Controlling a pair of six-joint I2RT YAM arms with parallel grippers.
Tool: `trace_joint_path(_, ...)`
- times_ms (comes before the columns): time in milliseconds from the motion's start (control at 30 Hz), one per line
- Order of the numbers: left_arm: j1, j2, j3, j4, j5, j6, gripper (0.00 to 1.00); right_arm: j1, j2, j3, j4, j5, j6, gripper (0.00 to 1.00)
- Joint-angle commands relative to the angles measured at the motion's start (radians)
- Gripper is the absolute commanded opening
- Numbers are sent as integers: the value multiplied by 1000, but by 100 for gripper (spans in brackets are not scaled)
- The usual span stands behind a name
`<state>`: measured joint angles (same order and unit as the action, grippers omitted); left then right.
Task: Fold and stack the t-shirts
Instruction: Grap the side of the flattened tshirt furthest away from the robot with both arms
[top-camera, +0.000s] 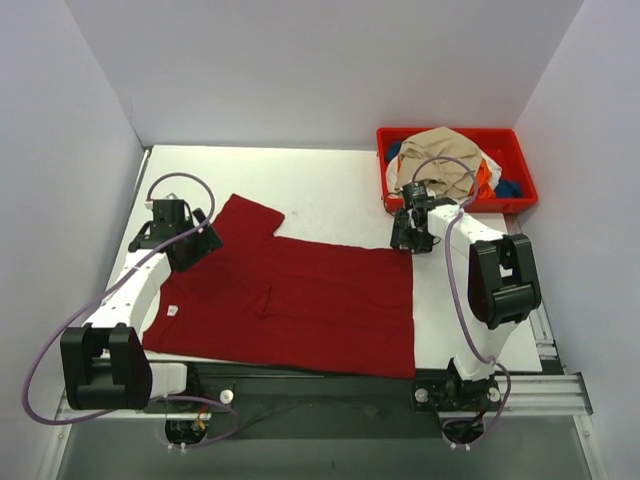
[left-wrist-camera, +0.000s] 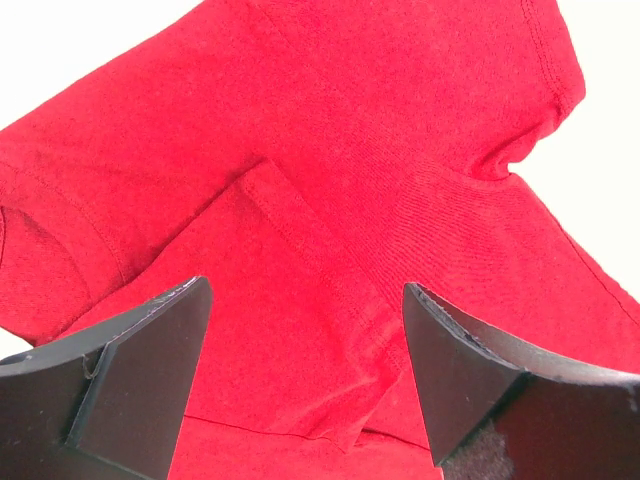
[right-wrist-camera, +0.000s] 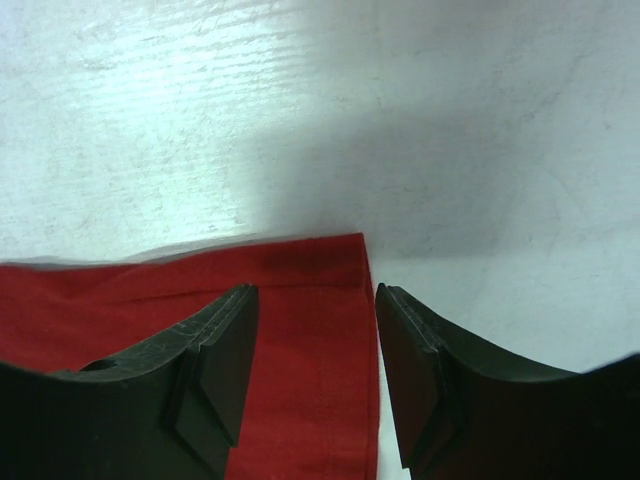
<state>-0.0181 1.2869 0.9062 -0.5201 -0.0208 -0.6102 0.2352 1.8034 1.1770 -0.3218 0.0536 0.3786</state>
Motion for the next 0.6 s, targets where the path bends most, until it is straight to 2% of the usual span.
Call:
trace_joint_path(0, -5, 15, 57, 48, 5, 30, 88, -16, 5, 36, -7, 51, -20, 50)
trace_joint_path(233, -16, 60, 95, 61, 4, 56, 87, -39, 36, 36, 0, 32, -35, 48)
trace_joint_path(400, -26, 114, 134, 83, -13, 73, 87, -42, 48, 23, 3, 3, -29, 42)
trace_joint_path(567, -54, 224, 248, 107, -37, 110, 87, -45, 65, 26, 3, -14, -20, 32)
